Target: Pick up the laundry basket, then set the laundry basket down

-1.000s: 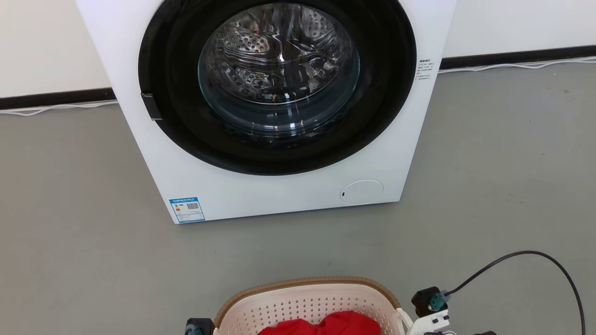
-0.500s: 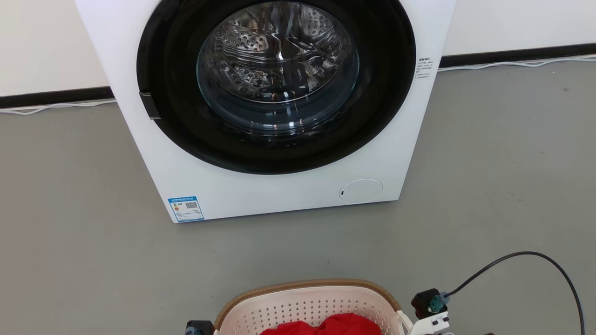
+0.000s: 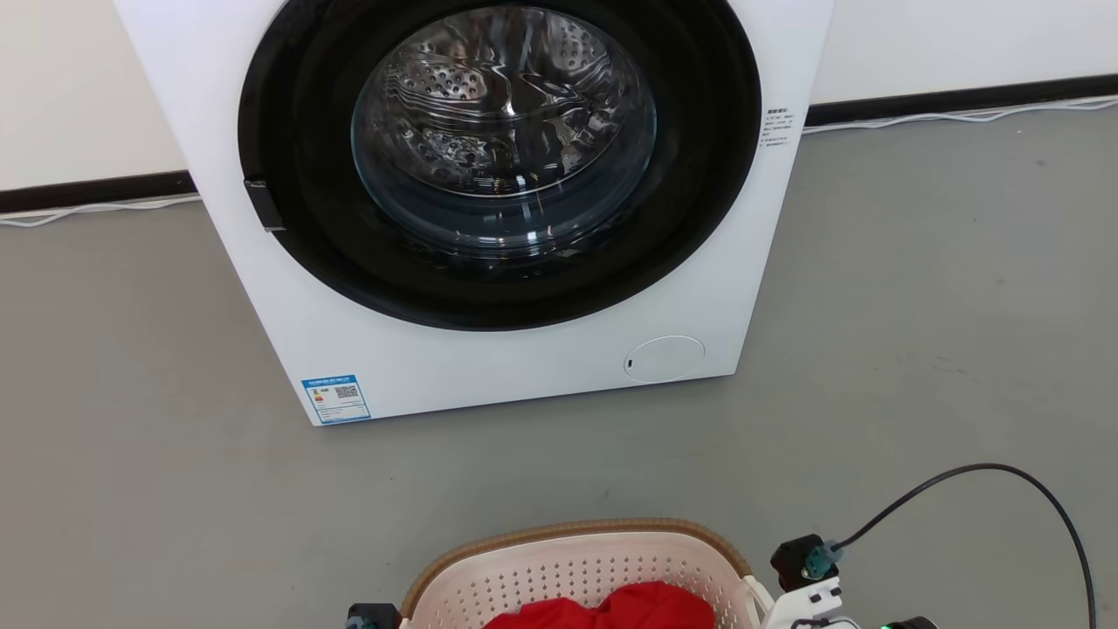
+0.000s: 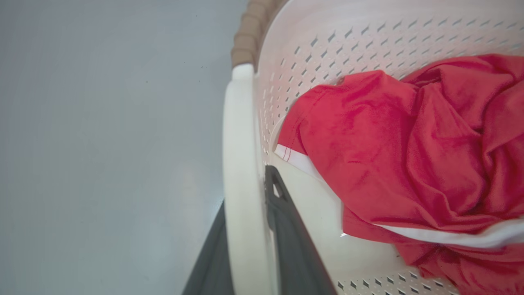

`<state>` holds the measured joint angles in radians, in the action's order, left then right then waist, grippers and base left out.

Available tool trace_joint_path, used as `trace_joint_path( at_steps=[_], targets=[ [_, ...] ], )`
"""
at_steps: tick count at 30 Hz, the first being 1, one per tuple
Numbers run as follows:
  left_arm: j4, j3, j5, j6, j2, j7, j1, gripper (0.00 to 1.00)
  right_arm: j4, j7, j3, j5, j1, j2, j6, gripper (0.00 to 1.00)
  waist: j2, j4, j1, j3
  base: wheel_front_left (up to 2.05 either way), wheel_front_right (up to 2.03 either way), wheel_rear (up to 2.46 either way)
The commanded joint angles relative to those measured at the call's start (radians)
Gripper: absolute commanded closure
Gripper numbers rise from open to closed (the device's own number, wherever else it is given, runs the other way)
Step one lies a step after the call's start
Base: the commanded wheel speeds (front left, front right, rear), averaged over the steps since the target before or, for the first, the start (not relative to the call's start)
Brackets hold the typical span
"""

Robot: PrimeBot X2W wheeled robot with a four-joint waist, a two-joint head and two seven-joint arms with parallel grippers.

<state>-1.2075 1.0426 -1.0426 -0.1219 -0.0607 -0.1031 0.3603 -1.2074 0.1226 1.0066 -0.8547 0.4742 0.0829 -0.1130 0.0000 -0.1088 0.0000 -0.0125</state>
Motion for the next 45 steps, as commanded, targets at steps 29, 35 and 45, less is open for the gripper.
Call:
trace_joint_path(
  at_steps=[29,35,45],
  targets=[
    [-0.004,0.069,-0.067,0.010,0.010,-0.038,0.069,1.00,0.008,-0.020,0.063,-0.040,0.036,-0.033,-0.018,1.00,0.0000,-0.012,0.0000,-0.003,0.00,0.00,0.00],
    [-0.005,0.081,-0.081,0.008,0.010,-0.041,0.072,1.00,0.003,-0.023,0.070,-0.047,0.040,-0.033,-0.018,1.00,0.0000,-0.011,0.0000,-0.003,0.00,0.00,0.00],
    [-0.001,0.099,-0.106,0.006,0.010,-0.047,0.077,1.00,-0.007,-0.031,0.079,-0.055,0.045,-0.033,-0.018,1.00,0.0000,-0.009,0.0000,0.005,0.00,0.00,0.00]
  ],
)
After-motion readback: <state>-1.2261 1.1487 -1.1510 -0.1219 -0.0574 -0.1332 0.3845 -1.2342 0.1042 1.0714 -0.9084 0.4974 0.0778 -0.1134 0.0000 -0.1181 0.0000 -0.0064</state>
